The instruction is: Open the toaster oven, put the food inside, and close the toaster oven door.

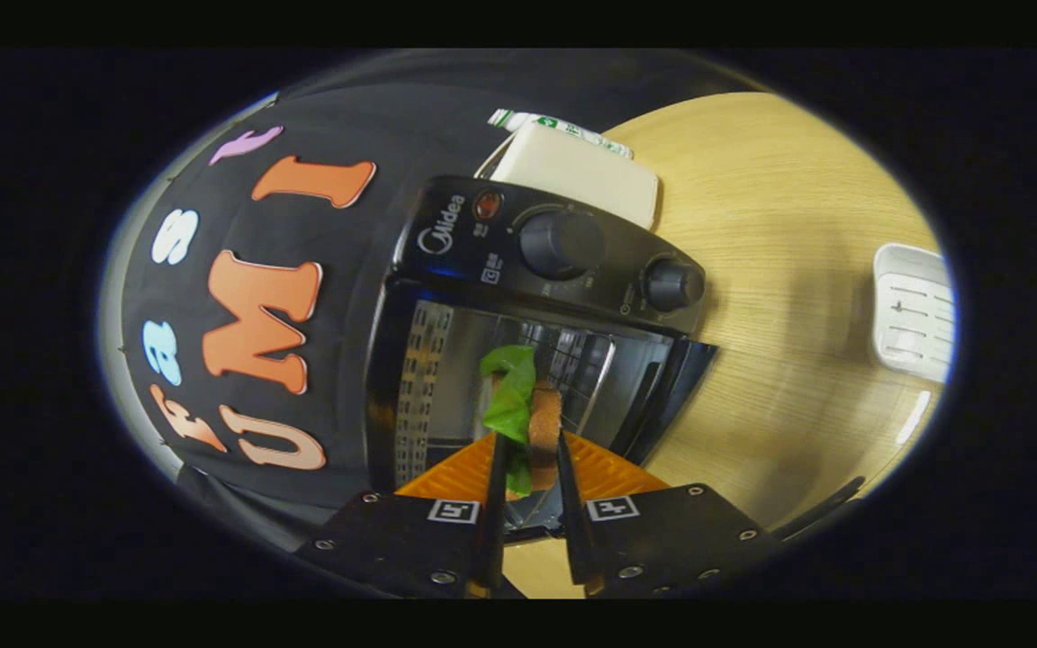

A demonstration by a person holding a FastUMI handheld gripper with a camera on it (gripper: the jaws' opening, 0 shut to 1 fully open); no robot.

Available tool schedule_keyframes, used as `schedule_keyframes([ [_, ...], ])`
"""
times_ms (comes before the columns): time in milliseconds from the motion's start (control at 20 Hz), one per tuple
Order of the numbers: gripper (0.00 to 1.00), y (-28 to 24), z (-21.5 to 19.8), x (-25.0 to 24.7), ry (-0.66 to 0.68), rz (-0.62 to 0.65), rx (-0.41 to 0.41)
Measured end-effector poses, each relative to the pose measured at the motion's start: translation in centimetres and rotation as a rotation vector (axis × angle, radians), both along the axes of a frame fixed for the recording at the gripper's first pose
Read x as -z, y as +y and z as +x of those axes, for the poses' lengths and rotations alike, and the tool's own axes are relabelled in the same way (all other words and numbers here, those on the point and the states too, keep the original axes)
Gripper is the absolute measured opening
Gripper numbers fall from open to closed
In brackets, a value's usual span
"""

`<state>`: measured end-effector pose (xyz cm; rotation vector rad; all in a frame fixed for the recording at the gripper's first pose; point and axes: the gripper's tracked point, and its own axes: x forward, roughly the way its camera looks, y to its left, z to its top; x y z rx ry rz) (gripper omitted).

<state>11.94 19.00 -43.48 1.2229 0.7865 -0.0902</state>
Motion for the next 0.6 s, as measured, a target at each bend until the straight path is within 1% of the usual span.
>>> schedule_keyframes([
  [50,0.32,0.3,-0.6,0.3,0.016,-0.016,-0.025],
  [150,0.47,0.6,-1.5,0.5,0.036,-0.031,-0.056],
  [200,0.68,0.6,-2.0,0.6,0.046,-0.047,-0.068],
  [350,0.95,0.0,-4.0,0.1,0.056,-0.112,-0.122],
  [400,0.97,-0.3,-4.8,-0.3,0.051,-0.145,-0.144],
  [600,0.98,-1.3,-8.1,-3.6,-0.024,-0.295,-0.273],
])
